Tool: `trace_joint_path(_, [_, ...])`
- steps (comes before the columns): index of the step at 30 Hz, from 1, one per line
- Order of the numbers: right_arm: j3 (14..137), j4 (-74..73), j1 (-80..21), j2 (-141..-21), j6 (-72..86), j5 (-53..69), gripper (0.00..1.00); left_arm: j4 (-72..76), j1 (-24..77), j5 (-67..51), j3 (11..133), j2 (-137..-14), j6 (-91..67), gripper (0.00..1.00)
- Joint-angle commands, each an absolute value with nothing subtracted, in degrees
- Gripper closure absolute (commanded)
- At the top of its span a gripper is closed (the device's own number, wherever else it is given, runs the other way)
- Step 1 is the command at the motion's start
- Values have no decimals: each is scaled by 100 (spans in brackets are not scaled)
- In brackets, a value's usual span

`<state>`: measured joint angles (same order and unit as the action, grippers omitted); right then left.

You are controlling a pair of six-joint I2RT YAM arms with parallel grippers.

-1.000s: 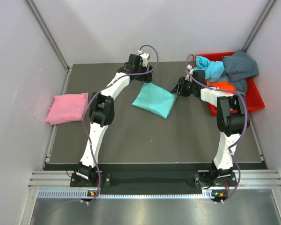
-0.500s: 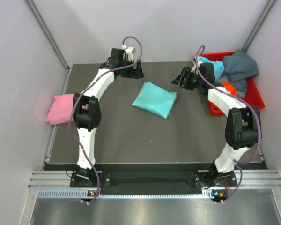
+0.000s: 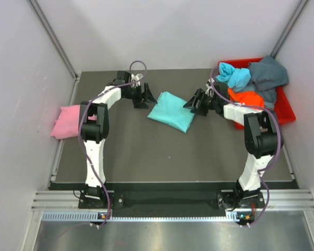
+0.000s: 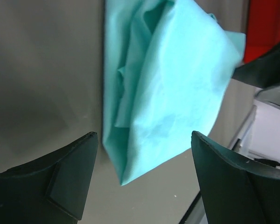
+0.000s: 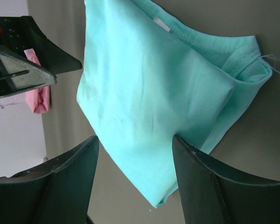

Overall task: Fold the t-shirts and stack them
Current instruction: Neatly place the folded tshirt to the corner

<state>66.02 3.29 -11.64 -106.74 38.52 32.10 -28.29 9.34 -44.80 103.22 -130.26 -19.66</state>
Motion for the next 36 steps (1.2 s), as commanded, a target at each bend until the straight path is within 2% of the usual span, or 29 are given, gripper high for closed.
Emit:
trace_joint_path(1, [6934,624,-1257,-10819,3973,3358,36,-2452,967,-5071,10415,-13139,-2250,15])
trace_joint_path(12, [7022,483,-1274,-11443,3762,3191,36,-2207,967,-5256,10661,-13833,-2592,18])
trace_joint_path(16, [7066,466,-1266,-11610,3709,3155,36,-2013,1019,-5396,10784,-14097,-2759,26])
trace_joint_path(25, [7251,387,-1266,-11786,3577,3085,35,-1697,1213,-5634,11004,-14546,-3032,33])
trace_joint_path(32, [7190,360,-1283,-11760,3516,3050,35,-1118,1353,-6116,10890,-14660,-3497,53])
trace_joint_path(33, [7198,360,-1283,-11751,3507,3041,35,-1021,1380,-6169,10855,-14643,-3576,61])
trace_joint_path(36, [7198,352,-1275,-11672,3454,3024,34,-827,1406,-6275,10653,-14564,-3735,74])
